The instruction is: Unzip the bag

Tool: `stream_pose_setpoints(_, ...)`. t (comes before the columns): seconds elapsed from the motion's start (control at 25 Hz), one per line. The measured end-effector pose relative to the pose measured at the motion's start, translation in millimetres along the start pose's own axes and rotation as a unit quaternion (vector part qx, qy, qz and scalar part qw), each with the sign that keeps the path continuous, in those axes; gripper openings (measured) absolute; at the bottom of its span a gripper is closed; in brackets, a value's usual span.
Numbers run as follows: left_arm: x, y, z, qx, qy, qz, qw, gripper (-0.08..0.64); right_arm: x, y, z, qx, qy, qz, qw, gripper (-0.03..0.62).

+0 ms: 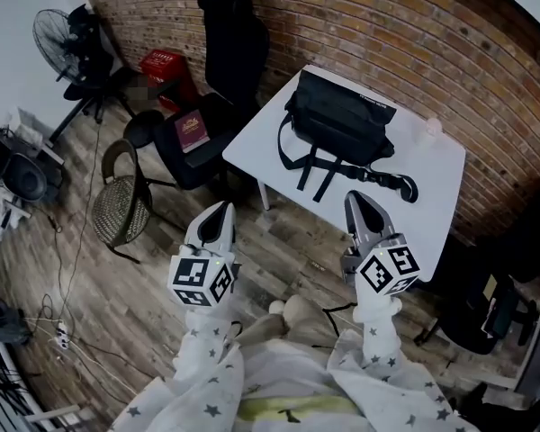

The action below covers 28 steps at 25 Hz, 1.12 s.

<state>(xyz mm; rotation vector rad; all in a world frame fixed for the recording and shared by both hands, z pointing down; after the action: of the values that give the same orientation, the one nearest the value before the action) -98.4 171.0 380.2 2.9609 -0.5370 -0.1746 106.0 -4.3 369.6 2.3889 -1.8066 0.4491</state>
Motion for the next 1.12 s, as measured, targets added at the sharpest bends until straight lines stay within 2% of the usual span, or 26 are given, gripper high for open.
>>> stream_pose_setpoints(0.4,-20.4,40.8,-12.5,-0.022,-0.014,-0.007,0.9996,-0.002,22.1,38.2,-13.2,-0.014,0.010,-0.011,1.000,0.000)
stream_pose_setpoints(0.56,-33.8,73.0,-8.3,-0.022,-0.016,-0.009,0.9996,-0.002,41.4,63.9,-12.7,-0.011,0.013,-0.016,1.000,0.000)
stream_pose_setpoints(1.12,-47.7,193.6,7.0,-0.037,-0.016,-0.048,0.9980,-0.002,108.3,145.1,-7.0,-0.011,0.029,-0.029,0.999,0.001)
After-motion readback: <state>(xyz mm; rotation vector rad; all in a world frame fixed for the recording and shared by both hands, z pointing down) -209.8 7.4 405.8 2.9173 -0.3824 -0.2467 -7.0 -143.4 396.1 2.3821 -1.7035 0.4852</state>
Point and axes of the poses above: the fingertips, and each gripper's own axes: y forward along the fingers, x to its right, z out of its top, the point moved 4 cm from there along -y, backward along the fingers, and after that the axes turned 7 degrees about z, right-handed, at the moved point
